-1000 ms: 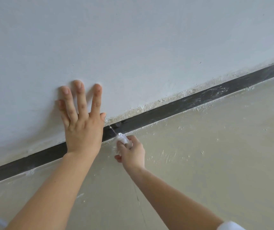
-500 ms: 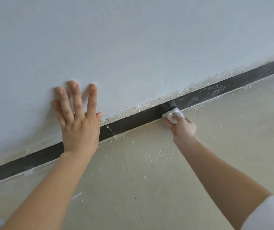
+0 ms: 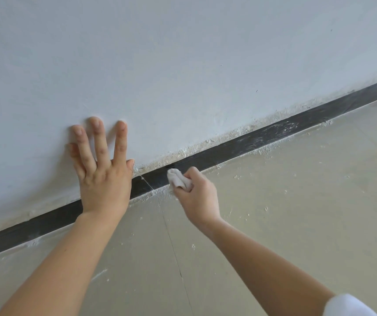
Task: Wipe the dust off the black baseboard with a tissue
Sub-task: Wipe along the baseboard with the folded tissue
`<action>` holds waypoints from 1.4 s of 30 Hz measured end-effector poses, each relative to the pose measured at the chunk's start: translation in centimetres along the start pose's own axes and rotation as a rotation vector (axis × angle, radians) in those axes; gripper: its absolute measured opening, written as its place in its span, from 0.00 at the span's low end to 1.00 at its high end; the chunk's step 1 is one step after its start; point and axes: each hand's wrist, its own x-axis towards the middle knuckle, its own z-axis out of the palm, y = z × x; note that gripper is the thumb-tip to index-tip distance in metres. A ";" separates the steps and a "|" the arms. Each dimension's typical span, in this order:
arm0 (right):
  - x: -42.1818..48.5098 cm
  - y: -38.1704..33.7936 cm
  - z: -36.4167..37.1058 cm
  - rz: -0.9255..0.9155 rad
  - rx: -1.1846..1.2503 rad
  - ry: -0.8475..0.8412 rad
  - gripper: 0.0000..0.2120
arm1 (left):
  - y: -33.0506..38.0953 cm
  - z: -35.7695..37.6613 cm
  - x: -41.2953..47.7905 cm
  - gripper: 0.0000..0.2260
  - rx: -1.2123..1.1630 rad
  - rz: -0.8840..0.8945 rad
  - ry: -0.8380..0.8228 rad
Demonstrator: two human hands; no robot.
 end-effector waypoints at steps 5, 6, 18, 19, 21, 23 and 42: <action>2.1 -1.1 -1.0 -0.070 -0.111 0.031 0.15 | -0.2 -0.1 -0.1 0.50 0.004 0.004 0.006; 2.6 -0.9 -1.9 -0.071 -0.122 0.050 0.14 | -0.2 -0.1 -0.1 0.50 0.005 0.003 0.007; 5.7 3.9 -8.5 0.250 0.036 0.516 0.09 | 0.2 -0.2 -0.1 0.48 0.009 -0.011 0.008; 5.1 4.2 -8.1 0.264 0.065 0.501 0.09 | 0.2 -0.2 -0.1 0.48 0.010 -0.011 0.015; 3.6 4.6 -6.5 0.271 0.103 0.415 0.10 | 0.1 -0.2 0.0 0.48 0.016 -0.011 0.028; 1.8 4.6 -4.4 0.262 0.106 0.300 0.12 | 0.1 -0.2 0.1 0.48 0.026 -0.013 0.034; 5.4 0.1 -8.5 0.125 -0.493 0.141 0.08 | 0.6 0.3 0.5 0.37 -0.008 0.107 0.088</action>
